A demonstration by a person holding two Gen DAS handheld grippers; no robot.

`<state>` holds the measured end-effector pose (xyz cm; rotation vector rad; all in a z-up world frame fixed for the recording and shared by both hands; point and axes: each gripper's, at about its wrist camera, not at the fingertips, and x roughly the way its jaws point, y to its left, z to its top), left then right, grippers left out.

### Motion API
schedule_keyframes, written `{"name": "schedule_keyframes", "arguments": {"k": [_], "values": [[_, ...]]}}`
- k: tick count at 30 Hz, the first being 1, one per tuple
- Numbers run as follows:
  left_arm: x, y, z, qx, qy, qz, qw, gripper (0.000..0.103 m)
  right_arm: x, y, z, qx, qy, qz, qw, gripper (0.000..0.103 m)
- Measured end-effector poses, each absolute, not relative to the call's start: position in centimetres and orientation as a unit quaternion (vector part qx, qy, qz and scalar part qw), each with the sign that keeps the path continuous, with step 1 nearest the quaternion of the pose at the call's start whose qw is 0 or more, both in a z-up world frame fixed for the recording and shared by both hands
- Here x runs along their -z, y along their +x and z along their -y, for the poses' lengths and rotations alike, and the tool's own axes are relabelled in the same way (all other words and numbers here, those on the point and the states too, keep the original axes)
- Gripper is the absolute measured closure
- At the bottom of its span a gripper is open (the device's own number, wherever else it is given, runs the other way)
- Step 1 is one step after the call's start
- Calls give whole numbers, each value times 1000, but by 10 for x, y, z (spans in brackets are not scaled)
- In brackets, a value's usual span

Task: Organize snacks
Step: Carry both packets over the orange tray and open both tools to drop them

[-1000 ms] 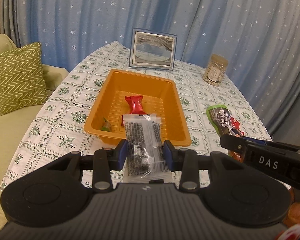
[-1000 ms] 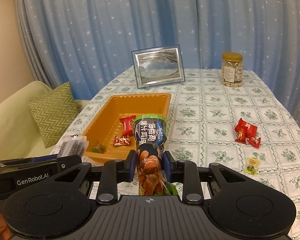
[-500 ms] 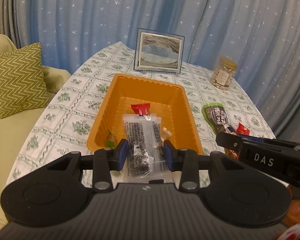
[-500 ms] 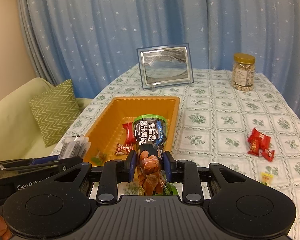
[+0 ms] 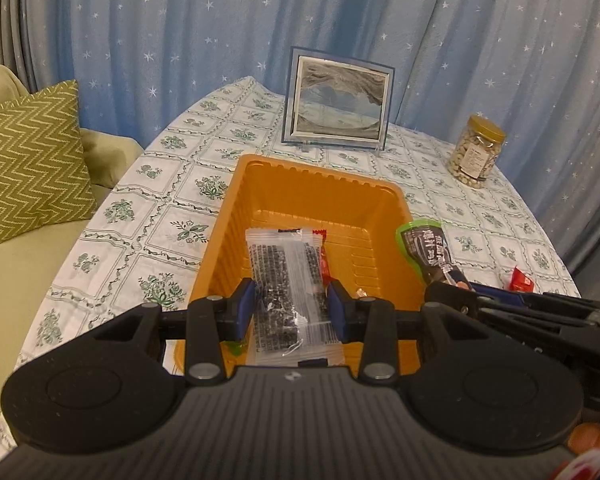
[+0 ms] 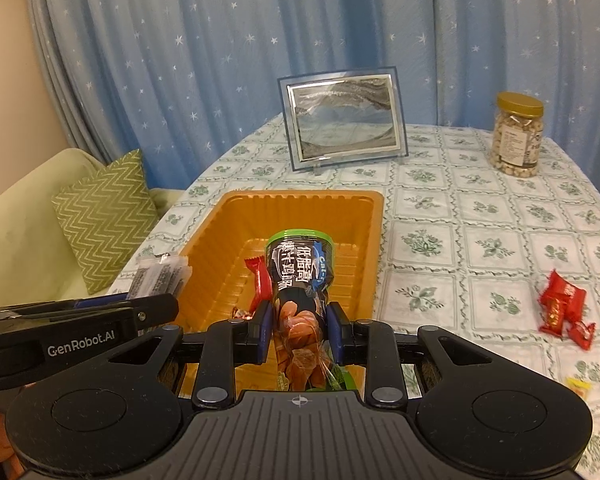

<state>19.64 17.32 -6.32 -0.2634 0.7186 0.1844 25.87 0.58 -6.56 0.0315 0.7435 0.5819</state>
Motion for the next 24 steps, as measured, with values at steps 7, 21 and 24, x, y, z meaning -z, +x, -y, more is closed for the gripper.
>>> {"name": "schedule_keyframes", "arguments": {"k": [7, 21, 24], "values": [[74, 215, -179, -89, -119, -357, 922, 67, 72, 275, -11, -276, 20, -362, 890, 74], [77, 197, -187, -107, -126, -348, 923, 53, 80, 278, -13, -280, 31, -375, 883, 74], [78, 189, -188, -112, -130, -349, 921, 52, 79, 277, -14, -282, 34, -373, 883, 74]]}}
